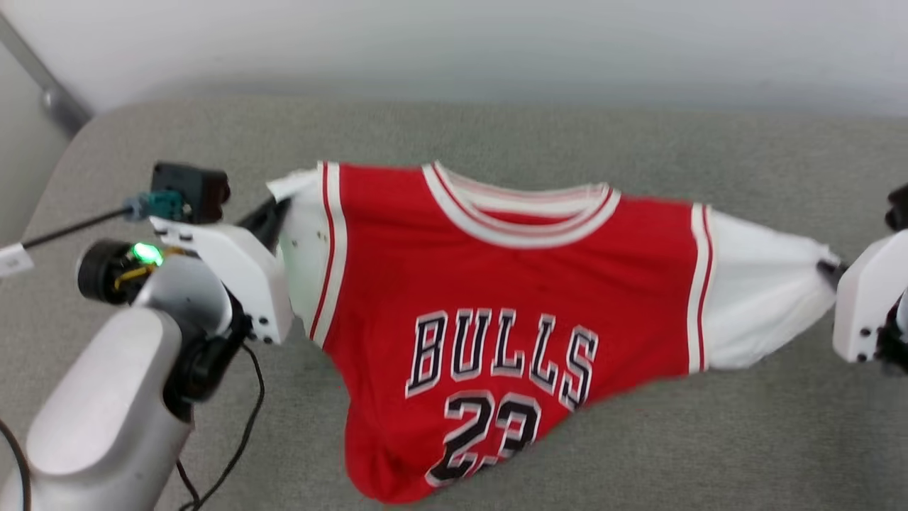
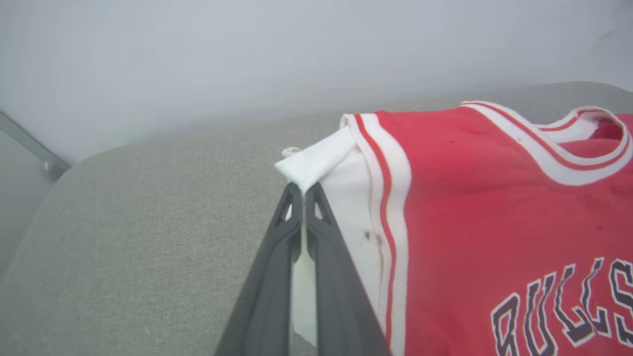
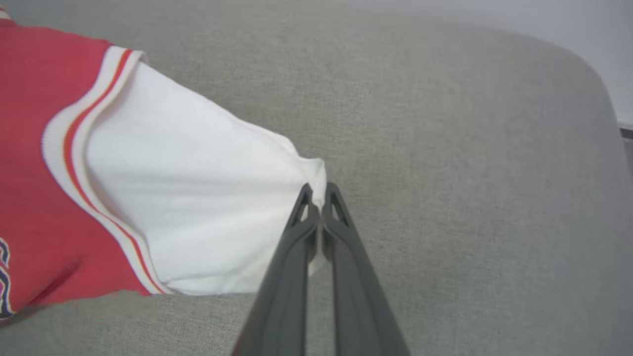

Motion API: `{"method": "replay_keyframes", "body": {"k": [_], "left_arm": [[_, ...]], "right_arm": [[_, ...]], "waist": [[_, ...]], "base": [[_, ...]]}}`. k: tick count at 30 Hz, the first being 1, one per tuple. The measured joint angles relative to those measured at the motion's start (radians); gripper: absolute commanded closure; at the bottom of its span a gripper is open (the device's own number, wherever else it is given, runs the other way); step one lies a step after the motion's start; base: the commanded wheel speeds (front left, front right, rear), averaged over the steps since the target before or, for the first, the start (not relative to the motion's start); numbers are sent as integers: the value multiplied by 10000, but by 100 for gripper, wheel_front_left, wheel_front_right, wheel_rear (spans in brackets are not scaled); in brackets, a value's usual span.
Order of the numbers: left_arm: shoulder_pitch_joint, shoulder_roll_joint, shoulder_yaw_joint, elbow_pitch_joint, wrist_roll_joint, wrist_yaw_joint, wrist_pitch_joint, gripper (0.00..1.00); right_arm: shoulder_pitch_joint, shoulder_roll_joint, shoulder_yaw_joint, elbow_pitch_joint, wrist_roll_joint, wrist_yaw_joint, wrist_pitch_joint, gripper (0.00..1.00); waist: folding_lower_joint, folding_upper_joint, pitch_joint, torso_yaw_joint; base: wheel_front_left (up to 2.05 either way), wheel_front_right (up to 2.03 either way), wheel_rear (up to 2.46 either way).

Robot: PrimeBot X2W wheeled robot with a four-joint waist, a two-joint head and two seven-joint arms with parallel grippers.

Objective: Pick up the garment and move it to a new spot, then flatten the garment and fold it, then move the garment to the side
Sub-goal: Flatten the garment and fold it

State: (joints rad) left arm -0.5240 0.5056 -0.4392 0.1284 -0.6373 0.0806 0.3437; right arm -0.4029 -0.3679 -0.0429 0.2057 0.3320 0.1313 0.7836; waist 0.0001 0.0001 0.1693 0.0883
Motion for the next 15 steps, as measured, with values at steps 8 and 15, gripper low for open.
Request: {"method": "replay_keyframes", "body": {"k": [8,15], "left_arm": [[-1769,27,244,719,351,25,-146,100],[-3896,-276,640,2130,128,-389,-435,100]], "right_arm": [[-1460,-479,-6,-286,-221,4,-585,100],[-3412,-765,100,23,-297,6,-1183,100]], "waist": [[-1,0,-915,-309],[-1,0,-784,-575]], "base": [[0,0,0],[0,0,0]]}}
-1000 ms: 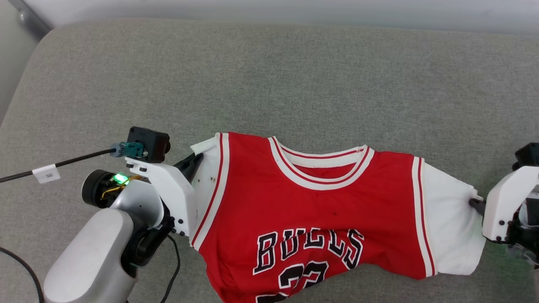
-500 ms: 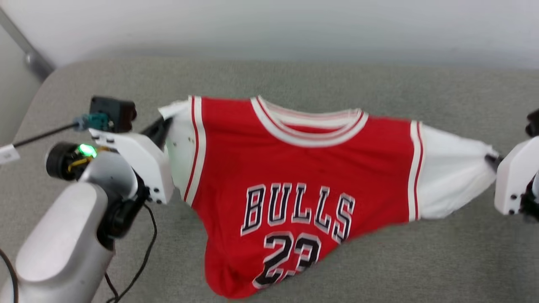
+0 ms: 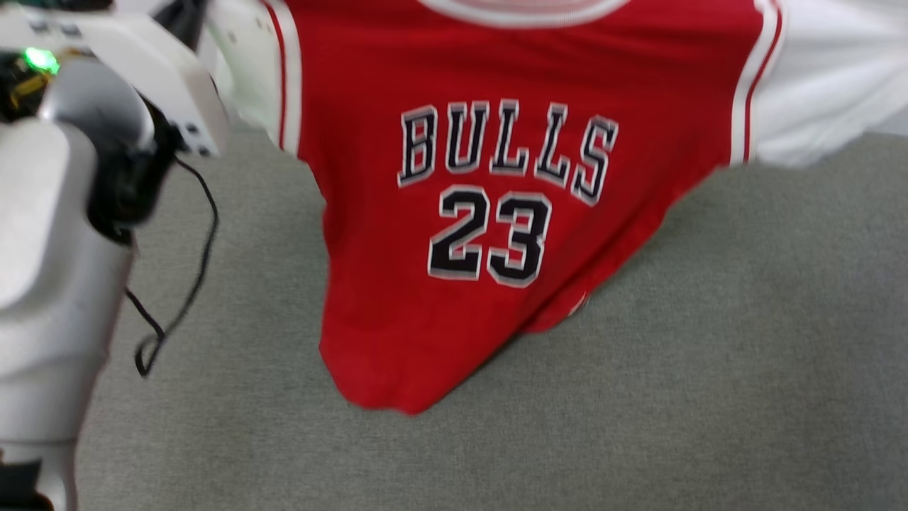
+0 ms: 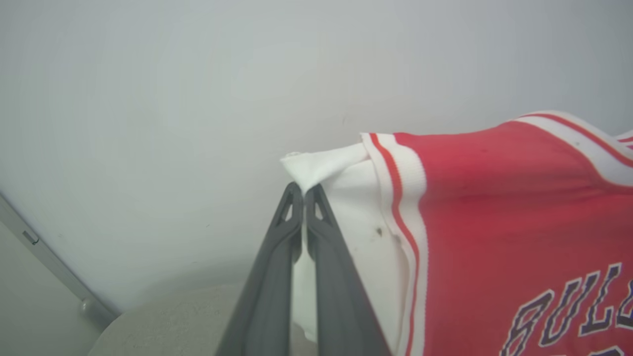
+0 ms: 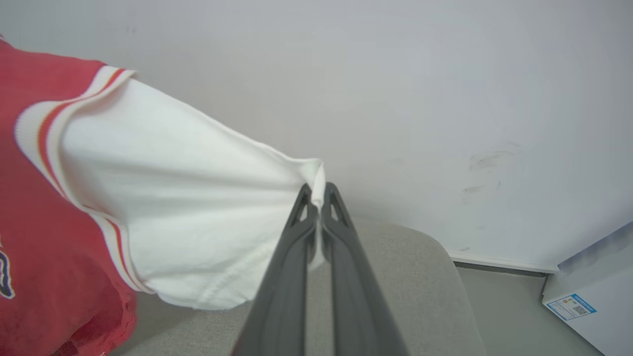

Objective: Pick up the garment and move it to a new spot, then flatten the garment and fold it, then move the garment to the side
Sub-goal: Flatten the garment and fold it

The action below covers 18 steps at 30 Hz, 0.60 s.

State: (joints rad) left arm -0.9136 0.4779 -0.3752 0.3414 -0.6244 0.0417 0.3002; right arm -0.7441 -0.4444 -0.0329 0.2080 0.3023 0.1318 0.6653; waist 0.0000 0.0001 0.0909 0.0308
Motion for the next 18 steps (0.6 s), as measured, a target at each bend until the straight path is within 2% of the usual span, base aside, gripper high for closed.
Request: {"method": "replay_keyframes", "body": {"k": [3,7,18], "left_arm": [[-1062,27,153,648,56,-153,-174,100],[-2582,-12,332,1325,242,-151,-571,100],[-6062,84,627,2347,1055,198,-1952,100]], "right_arm": [[-1079,-10,102,265,-84,0,-368,100],[-2615,-23,326,683,-318,0,-984,100],[-6503,414,817,1866,-1321,0,-2763,100]], "waist": [[0,0,339,-108],[1,0,948,-271],[2,0,3069,-801]], "base": [[0,0,0],[0,0,0],[0,0,0]]}}
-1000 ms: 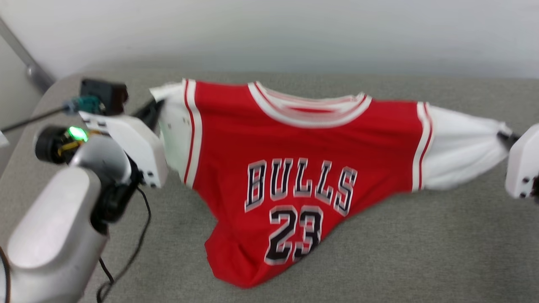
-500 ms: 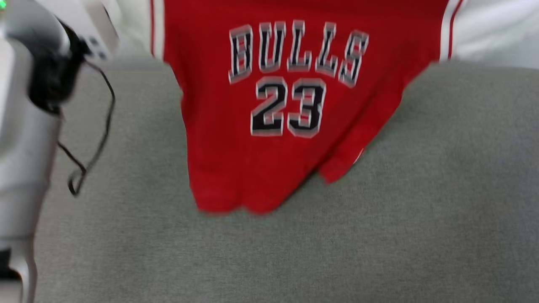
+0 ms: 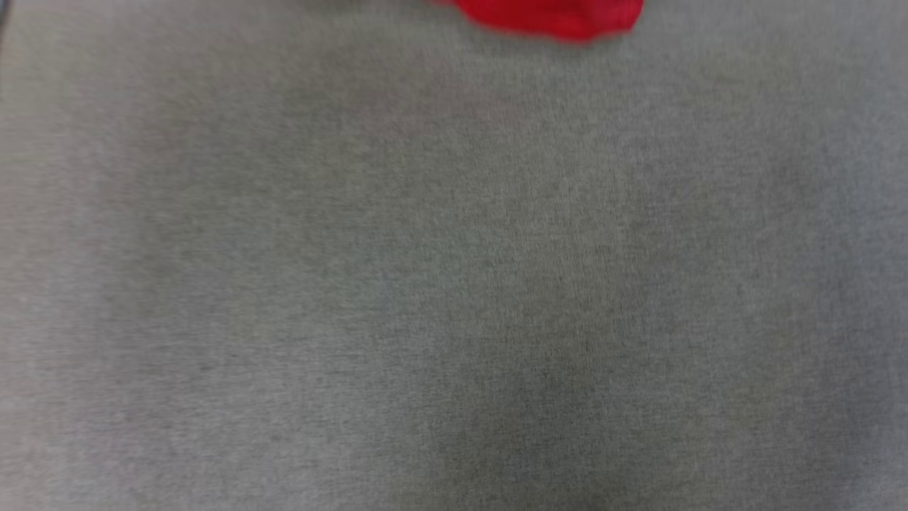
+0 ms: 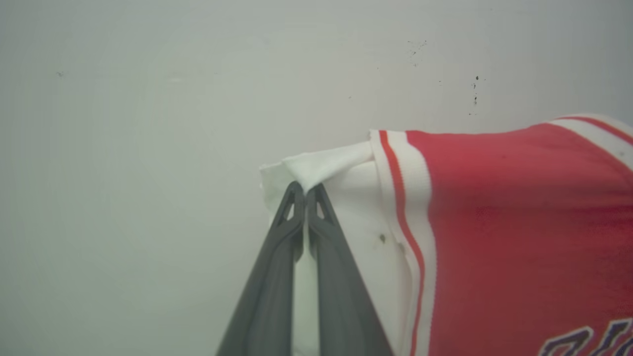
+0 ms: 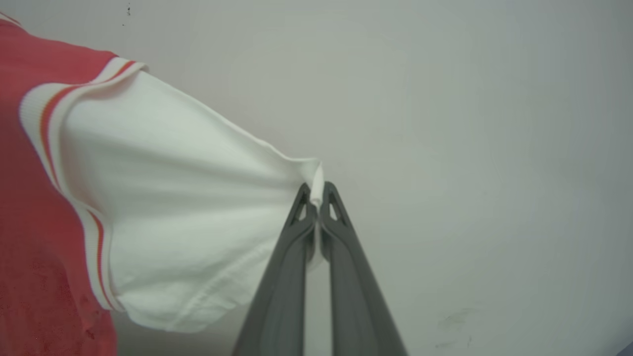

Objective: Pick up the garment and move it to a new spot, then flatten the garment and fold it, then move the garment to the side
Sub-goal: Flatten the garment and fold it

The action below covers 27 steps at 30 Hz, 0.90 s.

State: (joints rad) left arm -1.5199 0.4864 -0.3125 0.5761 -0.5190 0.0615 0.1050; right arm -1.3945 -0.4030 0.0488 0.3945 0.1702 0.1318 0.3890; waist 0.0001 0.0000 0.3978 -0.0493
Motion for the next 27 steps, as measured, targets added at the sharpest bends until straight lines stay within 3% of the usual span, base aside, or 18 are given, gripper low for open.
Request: {"method": "replay_keyframes", "body": {"k": [8,17,27], "left_arm": [[-1433,201,322,215,61,15,-652,100],[-1634,17,566,922,-201,-56,-1475,100],[-1017,-504,585,1850,-593,-543,-2646,100]], "right_arm": [[-1841,336,288,771,-291,0,-1337,100],[-2456,784,874,1726,-180,-2,-2169,100],[-2398,826,1636,2819,579,-2,-2846,100]], "waist": [[0,0,1609,-394],[1,0,3136,-594],[0,0,3394,-285]], "base": [[0,0,0],[0,0,0],[0,0,0]]}}
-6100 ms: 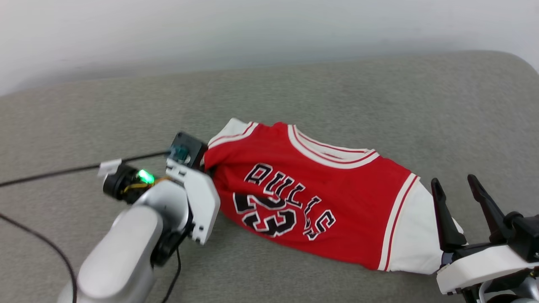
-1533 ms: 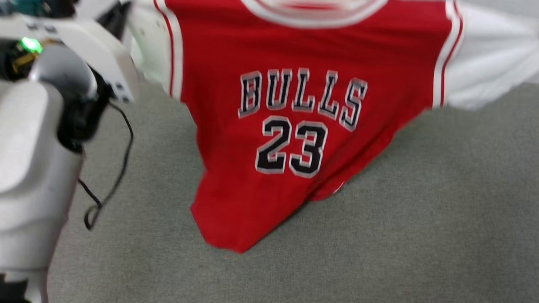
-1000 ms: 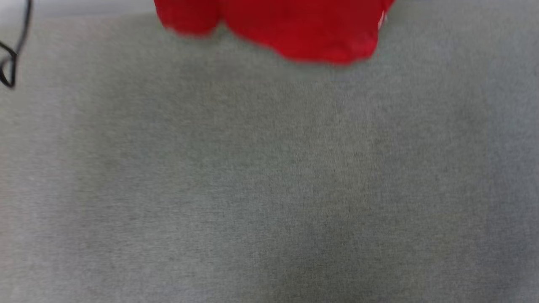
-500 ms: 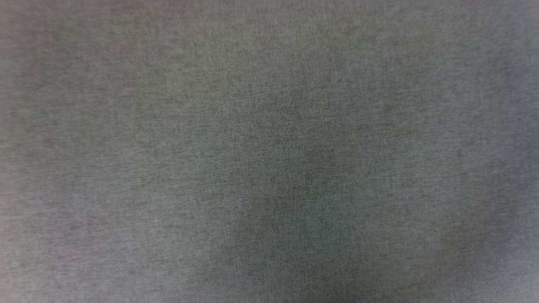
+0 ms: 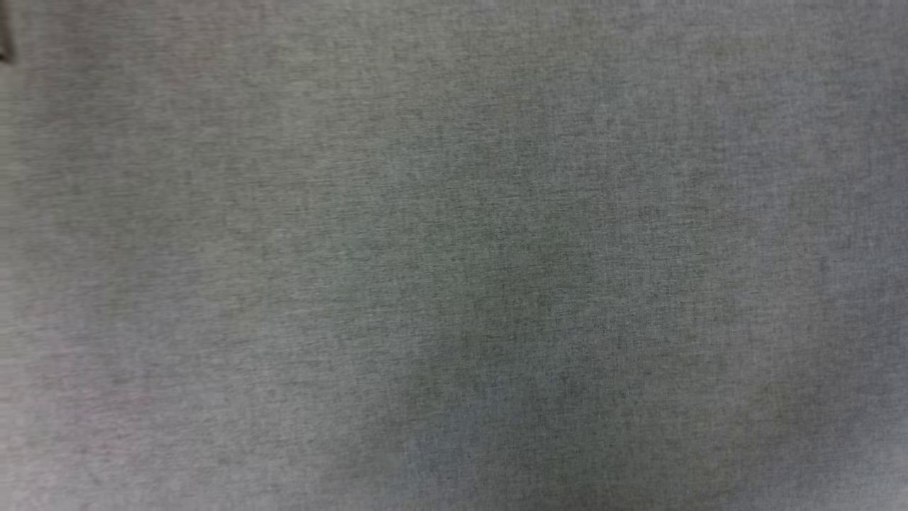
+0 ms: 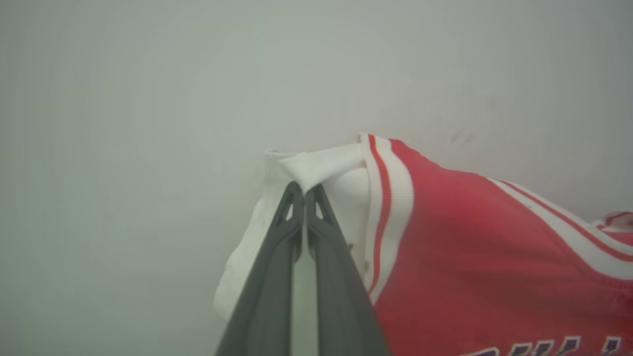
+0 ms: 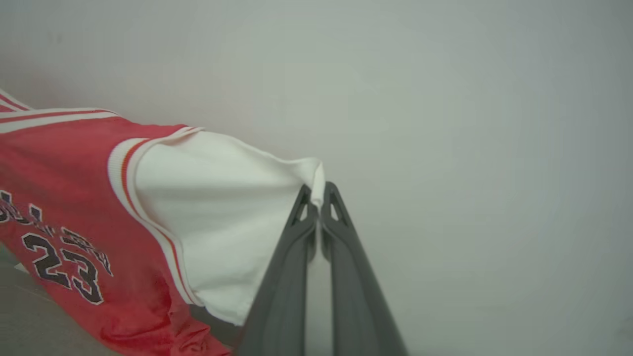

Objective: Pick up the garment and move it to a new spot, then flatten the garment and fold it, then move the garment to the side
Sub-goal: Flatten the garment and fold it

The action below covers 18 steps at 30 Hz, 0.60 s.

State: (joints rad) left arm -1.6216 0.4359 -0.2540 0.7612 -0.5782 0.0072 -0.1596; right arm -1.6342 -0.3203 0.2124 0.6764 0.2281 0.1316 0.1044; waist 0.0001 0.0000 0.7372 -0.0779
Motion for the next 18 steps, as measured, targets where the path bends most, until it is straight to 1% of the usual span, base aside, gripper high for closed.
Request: {"method": "replay_keyframes", "body": {"k": [3,6,8,11,14,18], "left_arm": [[652,-119,19,255,-115,-167,-393,100],[1331,-249,81,295,-236,-341,-744,100],[2159,-376,134,192,-286,-430,-899,100],[3694,-412,328,-159,-322,-497,-989,100],[5390,-414,696,-984,-345,-414,-1005,100],[7878,-546,1106,-2297,-203,-128,-1005,100]], "right_arm": [[495,-190,313,56,341,0,-127,100],[1305,-474,644,-98,683,-2,-276,100],[2105,-619,832,-303,1026,-2,-362,100],[3524,-913,1032,-767,1417,-2,-376,100],[5057,-1085,1104,-1346,1741,0,-330,100],[7078,-1256,872,-2144,2130,0,-150,100]], "waist": [[0,0,-230,107],[-1,0,-546,232],[-1,0,-843,307],[-1,0,-1398,415],[-2,0,-2028,497],[-2,0,-2861,582]], "base": [[0,0,0],[0,0,0],[0,0,0],[0,0,0],[0,0,0],[0,0,0]]}}
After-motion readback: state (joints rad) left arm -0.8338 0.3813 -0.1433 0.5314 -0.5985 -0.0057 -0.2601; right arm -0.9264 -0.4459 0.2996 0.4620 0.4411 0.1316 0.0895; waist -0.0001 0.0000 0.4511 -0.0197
